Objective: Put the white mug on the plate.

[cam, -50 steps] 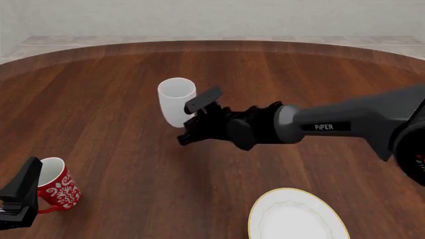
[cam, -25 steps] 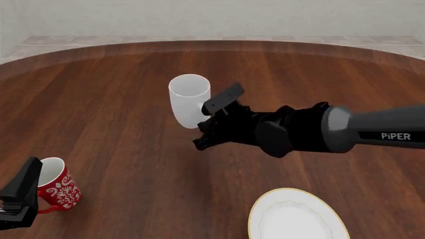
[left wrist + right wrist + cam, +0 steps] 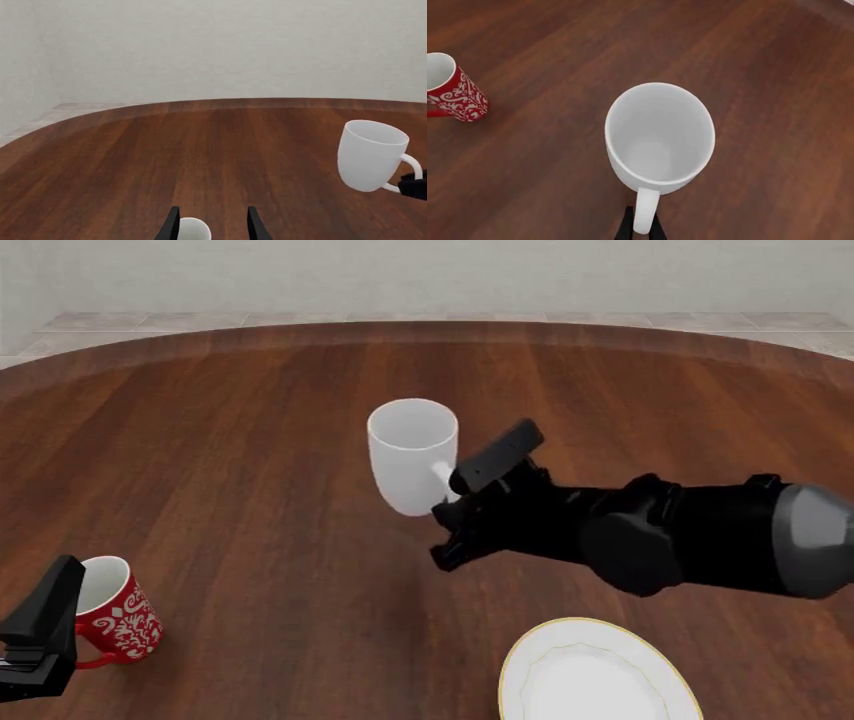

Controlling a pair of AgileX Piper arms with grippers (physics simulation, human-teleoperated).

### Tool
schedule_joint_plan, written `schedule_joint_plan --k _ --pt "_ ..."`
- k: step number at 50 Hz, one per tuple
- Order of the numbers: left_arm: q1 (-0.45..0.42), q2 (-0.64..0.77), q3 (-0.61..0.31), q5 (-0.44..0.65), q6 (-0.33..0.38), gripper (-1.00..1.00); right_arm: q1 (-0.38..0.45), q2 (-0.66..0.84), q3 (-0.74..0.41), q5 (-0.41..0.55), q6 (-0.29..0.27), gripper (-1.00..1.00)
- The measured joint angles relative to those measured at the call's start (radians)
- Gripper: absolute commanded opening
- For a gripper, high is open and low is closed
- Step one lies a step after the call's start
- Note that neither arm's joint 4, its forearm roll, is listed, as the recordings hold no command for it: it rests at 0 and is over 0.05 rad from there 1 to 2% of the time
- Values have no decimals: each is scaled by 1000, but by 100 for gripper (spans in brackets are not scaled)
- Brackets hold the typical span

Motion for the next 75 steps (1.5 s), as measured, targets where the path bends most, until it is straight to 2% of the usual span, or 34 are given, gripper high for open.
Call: schedule_joint_plan --k 28,75 --pt "0 0 0 0 0 100 -16 -212 188 23 0 -100" --pt "0 0 0 0 0 100 -80 -605 422 172 -14 -100"
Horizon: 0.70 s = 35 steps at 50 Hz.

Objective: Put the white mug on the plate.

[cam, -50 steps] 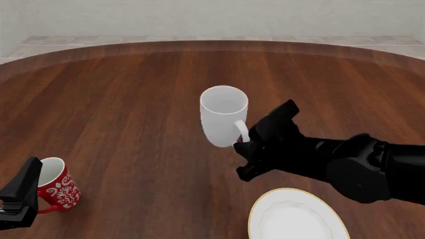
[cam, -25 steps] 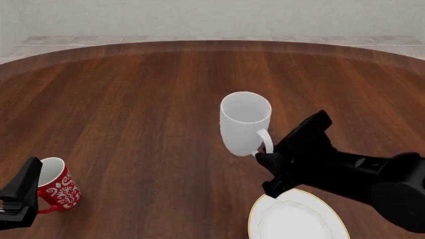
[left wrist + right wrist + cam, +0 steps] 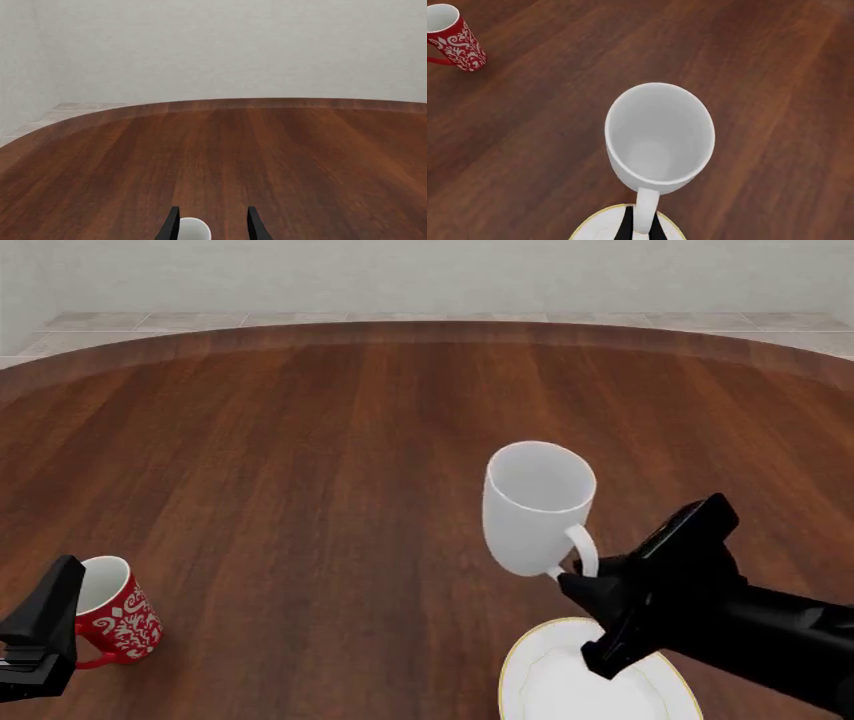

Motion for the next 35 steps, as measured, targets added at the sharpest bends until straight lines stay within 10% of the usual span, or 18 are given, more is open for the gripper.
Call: schedule_joint_plan --k 35 --pt "0 0 0 0 0 100 -29 -306 133 172 4 -100"
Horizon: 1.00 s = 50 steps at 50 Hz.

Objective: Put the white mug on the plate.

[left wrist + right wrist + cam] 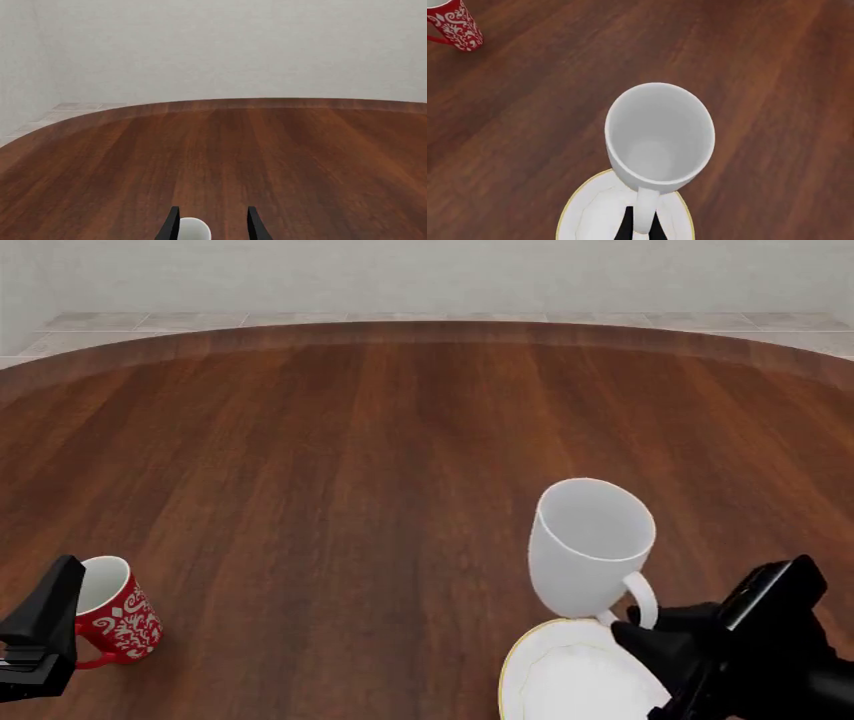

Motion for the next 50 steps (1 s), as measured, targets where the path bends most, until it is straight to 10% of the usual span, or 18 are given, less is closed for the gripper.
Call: schedule_joint_plan --k 50 --pt "0 0 0 0 0 100 18 -328 153 224 25 -100"
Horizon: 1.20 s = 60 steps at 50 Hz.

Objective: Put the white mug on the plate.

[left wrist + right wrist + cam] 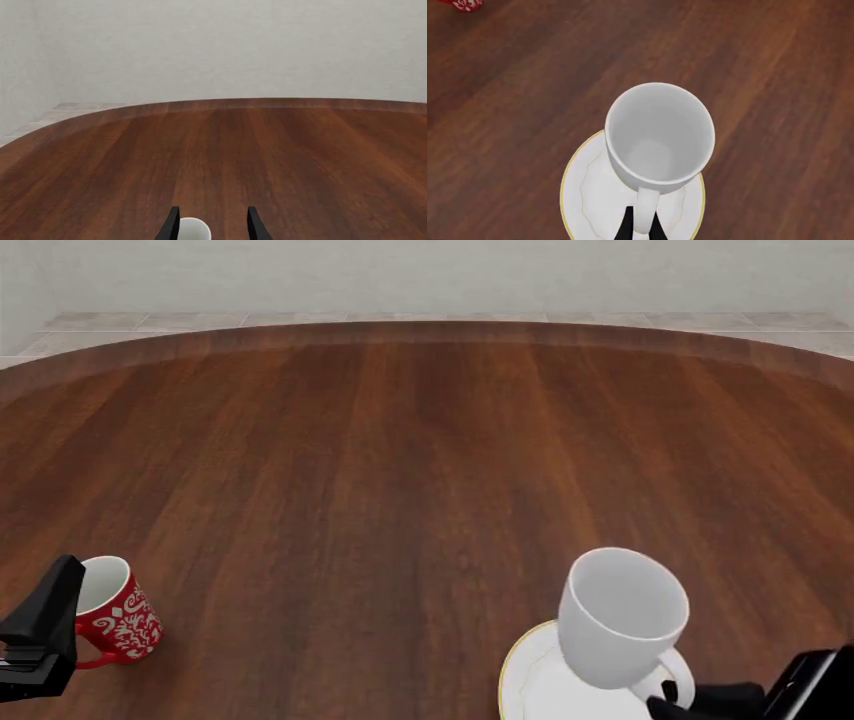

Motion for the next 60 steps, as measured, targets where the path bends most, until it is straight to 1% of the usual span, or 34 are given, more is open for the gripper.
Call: schedule_joint_plan --k 12,35,60 --pt "0 0 0 0 0 100 4 -13 33 -8 10 -100" --pt "0 0 0 0 0 100 17 17 77 -49 25 -100" --pt "0 0 0 0 0 100 21 -6 82 -6 37 -100"
